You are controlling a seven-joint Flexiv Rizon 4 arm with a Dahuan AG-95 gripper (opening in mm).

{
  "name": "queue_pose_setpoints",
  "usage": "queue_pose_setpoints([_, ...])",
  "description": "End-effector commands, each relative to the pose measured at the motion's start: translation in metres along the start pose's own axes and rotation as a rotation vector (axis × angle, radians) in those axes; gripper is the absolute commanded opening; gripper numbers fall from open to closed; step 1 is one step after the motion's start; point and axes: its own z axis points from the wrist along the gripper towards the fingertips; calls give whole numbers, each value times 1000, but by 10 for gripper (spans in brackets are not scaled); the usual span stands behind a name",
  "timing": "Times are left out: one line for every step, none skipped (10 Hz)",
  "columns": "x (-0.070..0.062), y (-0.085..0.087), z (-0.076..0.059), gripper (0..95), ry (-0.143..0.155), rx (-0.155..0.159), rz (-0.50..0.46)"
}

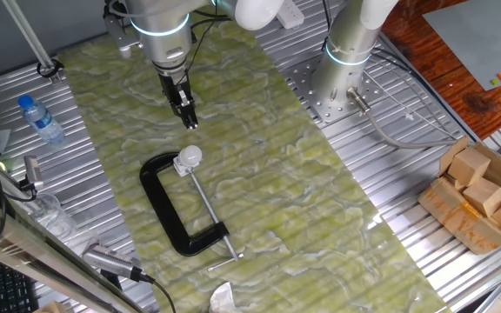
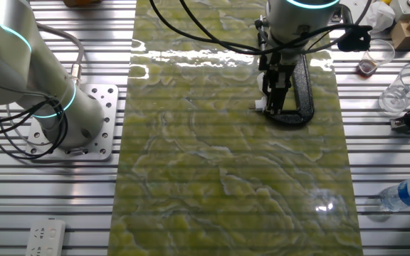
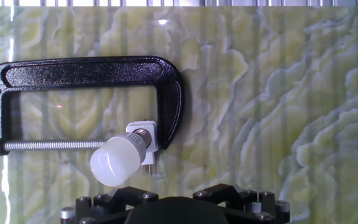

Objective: Install the light bulb by rotating it

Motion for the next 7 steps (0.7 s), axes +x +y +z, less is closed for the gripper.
queue_pose_setpoints([0,0,0,0,66,-33,-92])
queue_pose_setpoints([0,0,0,0,67,-31,-93])
queue_pose_setpoints([0,0,0,0,68,-30,-92])
queue_pose_setpoints([0,0,0,0,70,-30,-92])
queue_pose_setpoints([0,0,0,0,70,-29,-92])
queue_pose_setpoints([0,0,0,0,71,-29,-93])
queue_pose_setpoints([0,0,0,0,73,-27,-93])
